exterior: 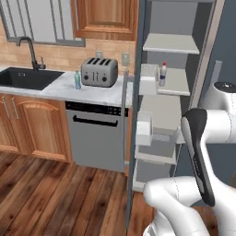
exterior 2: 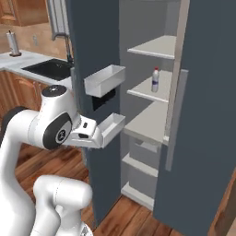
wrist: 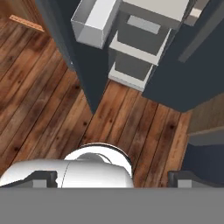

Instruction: Take the bottled waters from the counter and place them in the freezer to freeze. Close the freezer door after placing the bottles.

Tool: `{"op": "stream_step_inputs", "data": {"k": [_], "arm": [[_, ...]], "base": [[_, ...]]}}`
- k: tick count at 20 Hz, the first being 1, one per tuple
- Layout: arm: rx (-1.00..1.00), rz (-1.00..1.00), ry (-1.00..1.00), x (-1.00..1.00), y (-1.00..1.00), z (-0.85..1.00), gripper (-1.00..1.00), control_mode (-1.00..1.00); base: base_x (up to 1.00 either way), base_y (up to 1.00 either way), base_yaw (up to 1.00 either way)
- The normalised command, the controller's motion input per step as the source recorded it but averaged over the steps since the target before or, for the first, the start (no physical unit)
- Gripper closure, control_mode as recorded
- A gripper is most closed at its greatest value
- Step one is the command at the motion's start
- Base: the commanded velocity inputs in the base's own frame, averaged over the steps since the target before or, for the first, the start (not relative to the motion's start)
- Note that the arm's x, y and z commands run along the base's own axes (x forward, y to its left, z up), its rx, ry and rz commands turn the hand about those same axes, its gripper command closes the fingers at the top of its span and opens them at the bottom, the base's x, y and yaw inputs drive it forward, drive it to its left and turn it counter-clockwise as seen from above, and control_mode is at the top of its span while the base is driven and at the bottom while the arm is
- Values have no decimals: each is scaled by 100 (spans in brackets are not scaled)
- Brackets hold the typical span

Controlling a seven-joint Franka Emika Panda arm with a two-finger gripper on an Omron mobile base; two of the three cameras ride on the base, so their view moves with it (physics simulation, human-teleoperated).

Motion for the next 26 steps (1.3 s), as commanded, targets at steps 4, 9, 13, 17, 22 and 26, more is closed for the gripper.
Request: {"op": "stream_step_inputs", "data": {"k": [4, 9, 13, 17, 22, 26], "arm": [[0, 0, 0, 0, 0, 0, -100, 100], [0, 0, 0, 0, 0, 0, -100, 100], [0, 0, 0, 0, 0, 0, -100, 100], [0, 0, 0, 0, 0, 0, -100, 100], [0, 0, 0, 0, 0, 0, -100, 100], [0, 0, 0, 0, 0, 0, -100, 100]], "base": [[-21, 100, -22], [0, 100, -27], [2, 100, -28], [8, 100, -30], [27, 100, -34], [64, 100, -40]]}}
